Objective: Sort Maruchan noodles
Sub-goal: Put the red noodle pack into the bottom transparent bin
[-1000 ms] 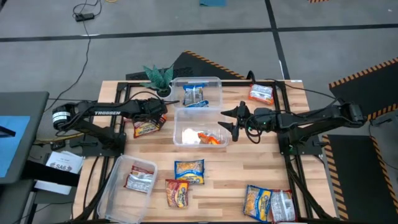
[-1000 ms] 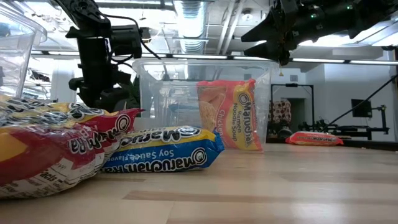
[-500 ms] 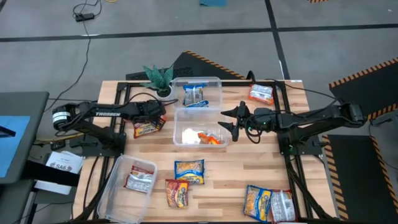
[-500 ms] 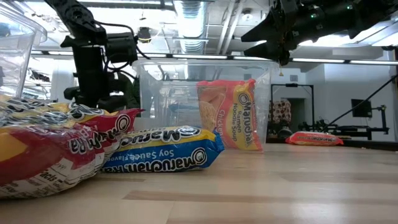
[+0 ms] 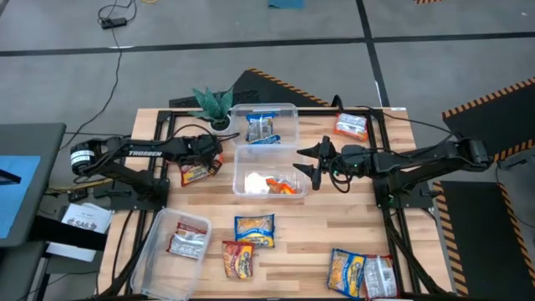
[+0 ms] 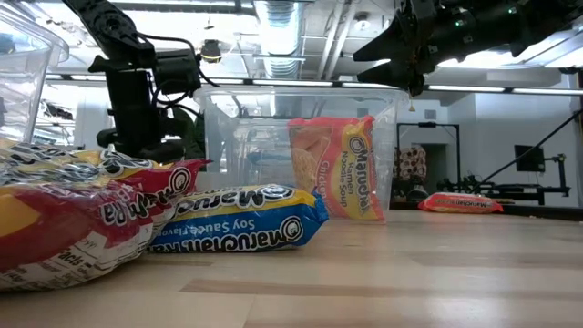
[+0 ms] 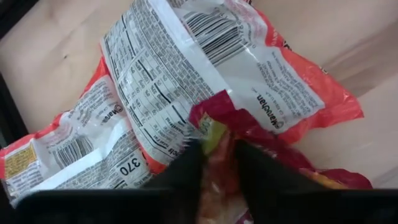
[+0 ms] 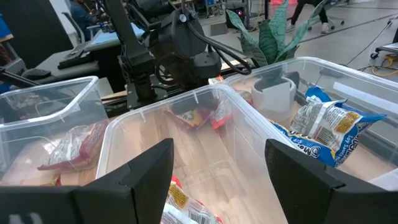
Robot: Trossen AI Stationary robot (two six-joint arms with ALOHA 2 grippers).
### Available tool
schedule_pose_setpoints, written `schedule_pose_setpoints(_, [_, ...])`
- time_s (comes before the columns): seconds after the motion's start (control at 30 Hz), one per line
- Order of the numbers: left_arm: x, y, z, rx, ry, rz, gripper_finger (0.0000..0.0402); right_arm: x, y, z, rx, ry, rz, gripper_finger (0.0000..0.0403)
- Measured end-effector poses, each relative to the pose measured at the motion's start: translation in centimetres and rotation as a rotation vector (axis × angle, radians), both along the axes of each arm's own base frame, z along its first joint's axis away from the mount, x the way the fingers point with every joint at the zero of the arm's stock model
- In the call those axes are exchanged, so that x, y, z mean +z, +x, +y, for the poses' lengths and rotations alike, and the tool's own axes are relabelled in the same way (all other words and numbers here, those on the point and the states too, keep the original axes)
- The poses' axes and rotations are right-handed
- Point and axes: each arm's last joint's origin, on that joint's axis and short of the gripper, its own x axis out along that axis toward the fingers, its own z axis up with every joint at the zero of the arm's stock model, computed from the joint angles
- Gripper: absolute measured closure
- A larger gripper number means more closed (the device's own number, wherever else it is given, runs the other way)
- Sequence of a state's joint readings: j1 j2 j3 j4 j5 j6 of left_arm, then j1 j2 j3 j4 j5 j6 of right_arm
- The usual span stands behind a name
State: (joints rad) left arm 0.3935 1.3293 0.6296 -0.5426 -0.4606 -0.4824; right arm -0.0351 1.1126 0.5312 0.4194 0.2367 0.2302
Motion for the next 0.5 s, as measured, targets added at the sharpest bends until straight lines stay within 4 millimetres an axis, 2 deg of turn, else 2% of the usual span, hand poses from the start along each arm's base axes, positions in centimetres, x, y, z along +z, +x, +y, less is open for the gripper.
schedule_pose_setpoints(0.07, [0.0,0.0,0.0,-0.014,0.002,0.009,0.0384,0.0,0.0,0.0,0.000,0.000,0.000,0.0127])
schedule_pose_setpoints(0.2, [0.6,0.1,0.0,-0.042,0.031,0.022,0.0399,0.0,0.0,0.0,0.000,0.000,0.000,0.0127])
schedule_pose_setpoints(0.5, [6.6,0.3,-0.8,-0.111,0.176,-0.086,0.0401,0.0,0.0,0.0,0.000,-0.001,0.002,0.0127])
